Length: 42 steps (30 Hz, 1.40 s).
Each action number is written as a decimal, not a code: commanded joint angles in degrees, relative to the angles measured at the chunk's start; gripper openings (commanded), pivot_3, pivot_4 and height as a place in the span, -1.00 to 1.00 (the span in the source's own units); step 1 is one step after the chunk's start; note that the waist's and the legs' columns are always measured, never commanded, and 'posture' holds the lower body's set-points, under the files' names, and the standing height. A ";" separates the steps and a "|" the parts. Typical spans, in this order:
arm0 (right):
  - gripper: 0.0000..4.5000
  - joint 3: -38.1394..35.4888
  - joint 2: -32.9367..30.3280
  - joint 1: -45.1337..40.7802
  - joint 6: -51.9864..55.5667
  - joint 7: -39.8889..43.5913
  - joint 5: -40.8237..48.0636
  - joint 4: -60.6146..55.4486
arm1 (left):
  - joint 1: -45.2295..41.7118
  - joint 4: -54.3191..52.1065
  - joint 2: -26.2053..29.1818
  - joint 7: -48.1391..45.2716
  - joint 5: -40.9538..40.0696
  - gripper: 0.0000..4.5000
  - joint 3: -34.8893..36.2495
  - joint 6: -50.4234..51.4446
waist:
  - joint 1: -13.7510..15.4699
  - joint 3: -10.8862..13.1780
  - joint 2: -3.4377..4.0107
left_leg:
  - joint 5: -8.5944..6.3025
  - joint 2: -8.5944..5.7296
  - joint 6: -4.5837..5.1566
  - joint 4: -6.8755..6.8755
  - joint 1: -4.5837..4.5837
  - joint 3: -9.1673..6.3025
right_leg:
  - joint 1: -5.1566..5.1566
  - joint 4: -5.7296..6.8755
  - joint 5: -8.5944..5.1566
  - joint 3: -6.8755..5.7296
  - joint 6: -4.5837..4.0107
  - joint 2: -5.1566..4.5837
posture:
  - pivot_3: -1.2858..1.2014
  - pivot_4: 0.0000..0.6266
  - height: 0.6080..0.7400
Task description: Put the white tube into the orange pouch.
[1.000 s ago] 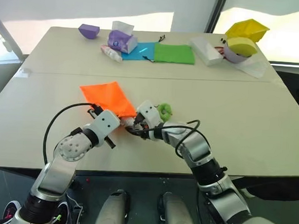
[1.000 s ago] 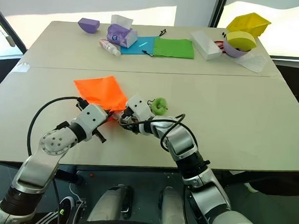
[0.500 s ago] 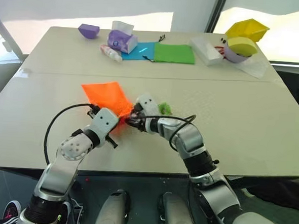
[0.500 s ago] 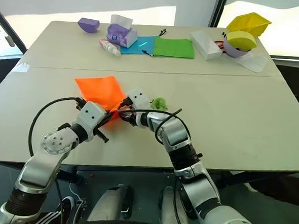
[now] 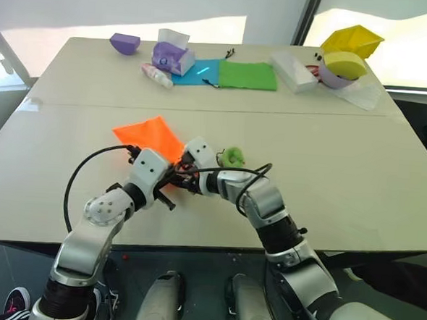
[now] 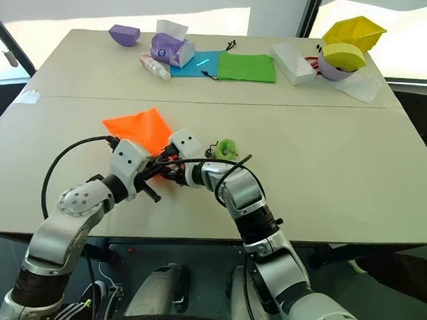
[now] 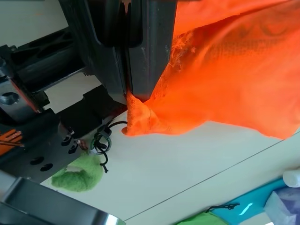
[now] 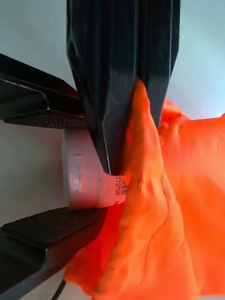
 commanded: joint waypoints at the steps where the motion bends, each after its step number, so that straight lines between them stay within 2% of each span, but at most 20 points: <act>1: -0.19 3.63 -0.70 -0.42 -3.48 0.65 -2.06 -1.08 | -0.32 -2.58 -0.10 -0.23 -1.73 -1.00 0.68 -1.63 | 0.02 0.00 0.00 | 0.00 0.00 0.00 0.00 0.00 0.00 | 0.00 0.00 0.00 0.00 0.00 0.00 | 0.03 -0.52 1.00; 11: -0.19 9.58 -3.14 1.25 -6.64 5.43 -3.32 -3.80 | -0.42 -3.86 -0.80 0.15 -5.10 -1.00 2.28 -0.34 | 0.09 0.00 0.00 | 0.00 0.00 0.00 -0.01 -0.06 0.00 | -0.03 -0.06 -0.01 0.00 -0.01 0.00 | 0.03 -0.52 1.00; 14: -0.19 10.41 -3.25 0.94 -8.59 4.27 -5.26 -2.56 | 0.89 -2.98 1.63 -1.29 -3.51 -1.00 0.76 -2.31 | 0.00 0.00 0.00 | 0.00 0.00 0.00 -0.01 -0.05 0.00 | -0.03 -0.05 -0.01 0.00 -0.01 0.00 | 0.03 -0.52 1.00; 24: -0.19 13.64 -8.99 1.33 -14.66 9.94 -8.53 -3.82 | 5.16 -4.36 7.76 -4.77 -2.84 -1.00 0.25 -7.11 | 0.10 0.00 0.01 | -0.01 0.00 -0.02 -0.04 -0.10 0.00 | -0.06 -0.14 -0.11 0.01 -0.20 -0.04 | 0.03 -0.52 1.00; 31: -0.19 14.56 -6.66 1.02 -15.86 10.22 -9.80 -3.61 | 6.67 -3.14 9.24 -5.73 -2.80 -1.00 0.47 -10.86 | 0.03 0.00 0.02 | -0.01 0.00 -0.02 -0.11 -0.11 0.00 | -0.12 -0.13 -0.12 0.01 -0.21 -0.05 | 0.03 -0.52 1.00; 36: -0.19 8.44 -1.00 -0.23 -12.91 3.51 -9.19 0.62 | 6.85 -1.79 9.54 -5.84 -2.31 -1.00 0.84 -12.21 | -0.12 0.00 0.02 | -0.01 0.01 -0.03 -0.12 -0.24 0.00 | -0.28 -0.08 -0.11 0.02 -0.20 -0.04 | 0.03 -0.52 1.00; 39: -0.19 6.03 0.85 -0.33 -11.02 4.56 -6.80 0.07 | 6.72 -1.48 9.25 -5.42 -2.18 -1.00 0.59 -12.34 | 0.07 0.00 0.02 | 0.07 0.00 -0.15 -0.13 -0.47 0.00 | -0.52 0.00 -0.08 0.01 -0.22 -0.04 | 0.03 -0.52 1.00; 42: -0.19 7.01 0.61 0.26 -11.25 7.50 -5.56 -1.55 | 6.72 -1.07 9.33 -5.45 -1.74 -1.00 0.28 -13.07 | 0.09 0.00 0.02 | 0.08 0.00 -0.16 -0.12 -0.55 0.00 | -0.58 -0.02 -0.07 0.01 -0.21 -0.04 | 0.03 -0.52 1.00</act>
